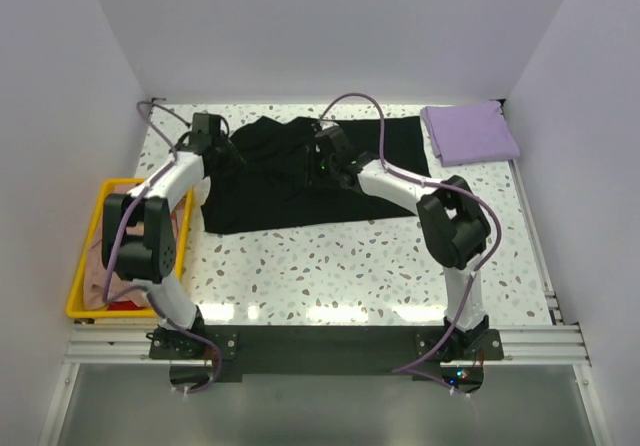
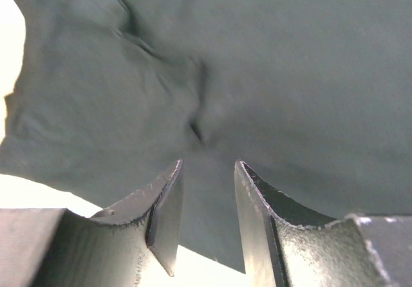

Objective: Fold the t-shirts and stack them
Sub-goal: Fold the tshirt

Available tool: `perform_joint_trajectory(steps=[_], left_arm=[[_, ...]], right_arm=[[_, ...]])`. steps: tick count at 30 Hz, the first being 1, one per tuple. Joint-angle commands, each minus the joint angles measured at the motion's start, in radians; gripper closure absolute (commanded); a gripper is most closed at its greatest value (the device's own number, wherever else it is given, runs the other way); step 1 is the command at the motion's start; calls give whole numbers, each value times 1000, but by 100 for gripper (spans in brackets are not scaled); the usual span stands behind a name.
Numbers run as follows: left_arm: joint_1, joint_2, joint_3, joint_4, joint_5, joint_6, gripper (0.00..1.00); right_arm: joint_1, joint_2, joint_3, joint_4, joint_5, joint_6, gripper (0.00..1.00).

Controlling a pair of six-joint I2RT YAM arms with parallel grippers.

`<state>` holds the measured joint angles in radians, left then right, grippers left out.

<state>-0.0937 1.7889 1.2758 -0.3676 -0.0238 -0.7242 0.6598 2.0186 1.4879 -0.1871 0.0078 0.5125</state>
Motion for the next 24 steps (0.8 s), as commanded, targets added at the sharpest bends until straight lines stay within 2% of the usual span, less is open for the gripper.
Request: perform_joint_trajectory(steps=[1,5,9,17,24], left_arm=[[3,-155,-186,12,-37,-76,60],[3,-242,-325,19,-71,-115,63],[3,-250,-395,24,-113,-133,64],[3,-226,-455,-8,-182,-173,67],[3,-229,-497,-16,-182,-182,70]], right_arm=[[6,96,134,47,-66,-63,59],[18,207,238,51,-86,-78,59],[21,275,301,69,-83,-85,59],[27,304,330,107,-58,-74,59],[27,338,370,92,-17,-60,60]])
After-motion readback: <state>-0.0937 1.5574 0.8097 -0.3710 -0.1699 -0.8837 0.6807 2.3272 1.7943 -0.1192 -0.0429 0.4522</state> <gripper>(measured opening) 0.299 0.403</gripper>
